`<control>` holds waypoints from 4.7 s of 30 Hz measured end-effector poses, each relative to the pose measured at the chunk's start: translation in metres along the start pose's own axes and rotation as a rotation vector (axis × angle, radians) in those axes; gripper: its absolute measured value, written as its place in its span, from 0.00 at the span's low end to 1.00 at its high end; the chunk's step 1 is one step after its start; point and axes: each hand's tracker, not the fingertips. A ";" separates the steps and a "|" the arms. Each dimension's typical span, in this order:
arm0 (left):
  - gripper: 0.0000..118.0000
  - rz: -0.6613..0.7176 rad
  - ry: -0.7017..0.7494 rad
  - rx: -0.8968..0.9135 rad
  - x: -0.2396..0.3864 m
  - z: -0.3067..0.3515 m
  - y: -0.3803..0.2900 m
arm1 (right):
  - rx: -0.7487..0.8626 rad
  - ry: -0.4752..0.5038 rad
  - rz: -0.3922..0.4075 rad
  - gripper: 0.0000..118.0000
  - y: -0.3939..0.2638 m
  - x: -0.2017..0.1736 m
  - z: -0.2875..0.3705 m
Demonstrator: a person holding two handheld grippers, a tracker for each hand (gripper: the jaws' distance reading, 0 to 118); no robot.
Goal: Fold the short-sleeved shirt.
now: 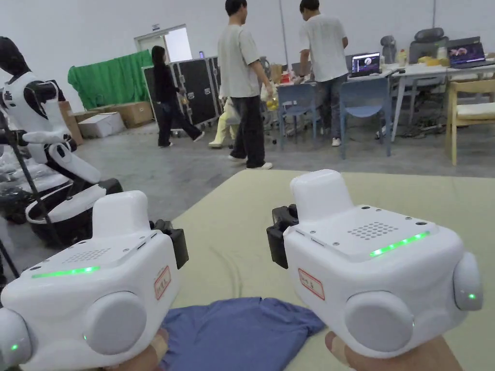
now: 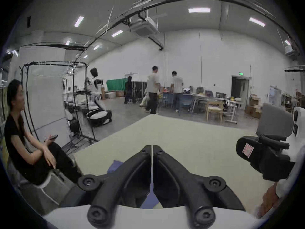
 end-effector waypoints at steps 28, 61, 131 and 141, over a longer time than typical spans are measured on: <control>1.00 -0.174 -0.182 -0.840 0.070 -0.364 -0.301 | -0.491 -0.081 -0.151 0.02 -0.147 0.116 -0.101; 0.02 -0.001 -0.707 -0.255 0.358 -0.114 0.018 | -0.060 -0.716 -0.145 0.02 -0.013 0.180 0.288; 0.00 -0.235 -0.365 -0.541 0.229 -0.240 -0.221 | -0.733 -0.683 -0.493 0.91 -0.255 0.388 0.084; 0.00 -0.057 -0.374 -0.479 0.207 -0.219 -0.178 | -0.821 -0.651 -0.440 0.05 -0.287 0.380 0.069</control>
